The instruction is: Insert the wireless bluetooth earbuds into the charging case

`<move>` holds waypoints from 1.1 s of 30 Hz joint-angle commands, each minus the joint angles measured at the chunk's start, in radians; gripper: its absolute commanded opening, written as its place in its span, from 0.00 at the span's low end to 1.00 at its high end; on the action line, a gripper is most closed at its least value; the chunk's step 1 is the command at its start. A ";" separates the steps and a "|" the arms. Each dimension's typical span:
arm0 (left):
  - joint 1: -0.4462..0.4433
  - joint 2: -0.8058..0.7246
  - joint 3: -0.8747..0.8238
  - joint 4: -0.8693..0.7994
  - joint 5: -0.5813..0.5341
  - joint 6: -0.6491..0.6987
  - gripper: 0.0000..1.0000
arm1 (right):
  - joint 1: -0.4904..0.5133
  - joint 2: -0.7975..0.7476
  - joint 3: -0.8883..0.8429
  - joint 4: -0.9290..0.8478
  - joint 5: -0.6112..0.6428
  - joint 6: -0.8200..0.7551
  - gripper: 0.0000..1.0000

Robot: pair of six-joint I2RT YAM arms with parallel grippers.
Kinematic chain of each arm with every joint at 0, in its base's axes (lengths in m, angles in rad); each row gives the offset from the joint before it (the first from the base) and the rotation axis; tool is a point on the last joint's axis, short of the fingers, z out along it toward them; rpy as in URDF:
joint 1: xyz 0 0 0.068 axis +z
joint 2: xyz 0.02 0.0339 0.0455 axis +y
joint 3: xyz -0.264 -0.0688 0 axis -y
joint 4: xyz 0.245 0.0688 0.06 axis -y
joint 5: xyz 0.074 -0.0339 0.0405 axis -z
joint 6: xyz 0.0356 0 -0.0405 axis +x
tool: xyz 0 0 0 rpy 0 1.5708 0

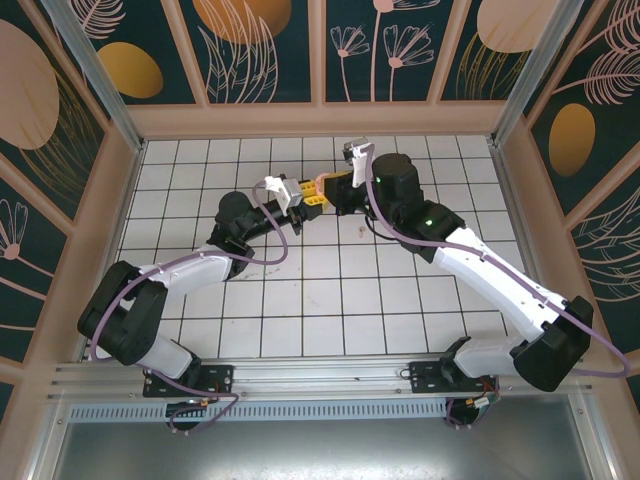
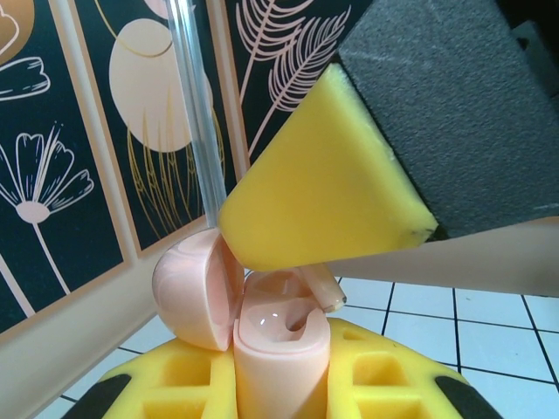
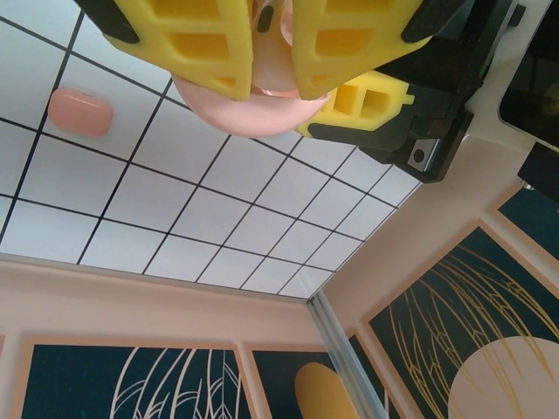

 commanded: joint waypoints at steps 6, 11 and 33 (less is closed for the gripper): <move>-0.008 -0.030 0.019 0.035 0.034 0.016 0.00 | -0.022 0.027 0.027 0.019 -0.002 -0.010 0.14; -0.019 -0.030 0.019 0.031 0.045 0.039 0.00 | -0.024 0.037 0.035 0.022 -0.007 -0.006 0.13; -0.042 -0.048 0.008 0.032 0.074 0.079 0.00 | -0.038 0.073 0.042 0.024 0.056 0.084 0.12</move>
